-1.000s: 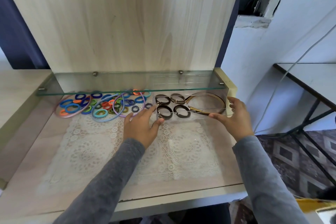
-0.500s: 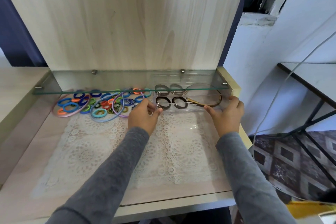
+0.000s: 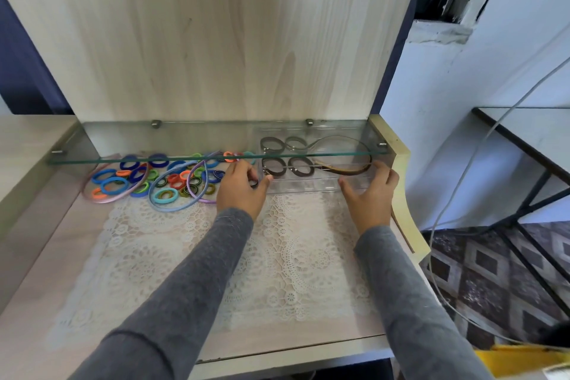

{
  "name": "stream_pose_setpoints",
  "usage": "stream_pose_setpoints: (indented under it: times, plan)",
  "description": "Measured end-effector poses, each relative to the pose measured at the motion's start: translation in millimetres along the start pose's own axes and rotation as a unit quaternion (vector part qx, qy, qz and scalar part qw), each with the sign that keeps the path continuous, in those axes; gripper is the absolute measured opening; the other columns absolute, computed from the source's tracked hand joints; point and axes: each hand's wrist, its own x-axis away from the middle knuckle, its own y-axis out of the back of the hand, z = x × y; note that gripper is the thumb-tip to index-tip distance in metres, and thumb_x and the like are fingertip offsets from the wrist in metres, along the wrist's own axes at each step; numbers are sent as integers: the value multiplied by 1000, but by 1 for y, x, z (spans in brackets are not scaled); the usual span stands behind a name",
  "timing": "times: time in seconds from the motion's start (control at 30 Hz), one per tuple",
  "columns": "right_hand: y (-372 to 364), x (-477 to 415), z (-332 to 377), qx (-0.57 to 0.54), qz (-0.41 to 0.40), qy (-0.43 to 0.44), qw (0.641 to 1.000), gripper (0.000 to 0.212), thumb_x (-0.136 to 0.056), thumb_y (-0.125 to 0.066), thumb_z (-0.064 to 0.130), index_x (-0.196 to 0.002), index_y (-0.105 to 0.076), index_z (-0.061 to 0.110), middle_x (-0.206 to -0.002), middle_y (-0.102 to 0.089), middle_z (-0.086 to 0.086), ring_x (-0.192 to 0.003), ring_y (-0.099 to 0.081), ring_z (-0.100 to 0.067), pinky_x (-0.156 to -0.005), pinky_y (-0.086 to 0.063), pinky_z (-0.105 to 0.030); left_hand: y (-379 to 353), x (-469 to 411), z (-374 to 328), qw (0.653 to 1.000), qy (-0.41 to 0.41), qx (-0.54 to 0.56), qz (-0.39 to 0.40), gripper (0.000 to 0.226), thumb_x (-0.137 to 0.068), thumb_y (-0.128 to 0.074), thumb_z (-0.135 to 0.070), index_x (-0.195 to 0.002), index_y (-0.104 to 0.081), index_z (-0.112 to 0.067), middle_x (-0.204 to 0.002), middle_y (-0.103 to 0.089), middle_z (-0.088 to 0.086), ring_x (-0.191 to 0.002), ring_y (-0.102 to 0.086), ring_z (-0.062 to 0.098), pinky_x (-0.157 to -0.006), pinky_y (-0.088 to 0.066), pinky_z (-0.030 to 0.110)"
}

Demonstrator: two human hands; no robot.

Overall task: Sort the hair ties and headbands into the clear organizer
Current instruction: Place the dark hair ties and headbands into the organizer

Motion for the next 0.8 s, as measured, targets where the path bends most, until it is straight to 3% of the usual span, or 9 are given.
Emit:
stream_pose_setpoints:
  times: [0.17, 0.3, 0.43, 0.53, 0.63, 0.7, 0.73, 0.8]
  plan:
    - [-6, 9, -2, 9, 21, 11, 1000, 68, -82, -71, 24, -138, -35, 9, -143, -27, -14, -125, -37, -23, -95, -27, -16, -3, 2, 3, 999, -30, 19, -2, 24, -84, -69, -24, -79, -48, -16, -89, -53, 0, -80, -50, 17, -71, -41, 29]
    - [-15, 20, -2, 35, 40, 30, 998, 63, -84, -67, 27, -136, -37, 9, -145, -26, -13, -129, -36, -27, -103, -32, -29, -6, 11, 9, 998, -50, 44, 16, 18, -86, -67, -22, -95, -53, -17, -107, -56, 2, -97, -54, 18, -86, -46, 31]
    - [-26, 32, 2, 90, 50, 68, 992, 48, -83, -63, 29, -128, -49, 15, -127, -43, -10, -115, -44, -26, -98, -39, -38, -7, 26, 10, 989, -19, 141, 42, 39, -88, -64, -19, -122, -45, -18, -126, -54, 0, -116, -53, 16, -97, -44, 29]
    - [-32, 40, 5, 161, 92, 79, 980, 45, -87, -56, 37, -129, -50, 22, -129, -42, -7, -116, -40, -24, -96, -38, -39, -10, 33, 11, 977, 27, 192, 92, 63, -90, -62, -22, -144, -30, -22, -142, -42, -7, -129, -44, 13, -109, -38, 36]
    - [-36, 43, 7, 202, 111, 75, 970, 48, -89, -51, 41, -133, -47, 24, -132, -39, -7, -119, -37, -25, -97, -36, -39, -12, 36, 10, 973, 41, 187, 129, 75, -87, -59, -29, -151, -18, -27, -151, -33, -10, -138, -33, 12, -115, -30, 39]
    - [-36, 43, 7, 225, 119, 73, 964, 50, -90, -49, 42, -136, -44, 25, -133, -38, -8, -120, -36, -25, -97, -34, -39, -12, 36, 9, 974, 47, 173, 137, 76, -89, -58, -25, -152, -15, -28, -148, -37, -8, -129, -44, 10, -109, -36, 31]
    - [-36, 43, 8, 235, 125, 69, 961, 51, -90, -48, 42, -138, -43, 26, -133, -37, -8, -120, -35, -25, -98, -34, -40, -12, 36, 9, 976, 46, 163, 136, 75, -91, -57, -20, -152, -14, -29, -138, -43, -9, -112, -53, 2, -98, -41, 19]
    - [-35, 42, 8, 247, 135, 62, 958, 51, -90, -47, 42, -139, -40, 28, -132, -37, -8, -120, -35, -25, -98, -33, -39, -11, 38, 7, 980, 42, 139, 138, 76, -91, -55, -14, -153, -13, -29, -120, -42, -13, -71, -42, -13, -68, -35, 0]
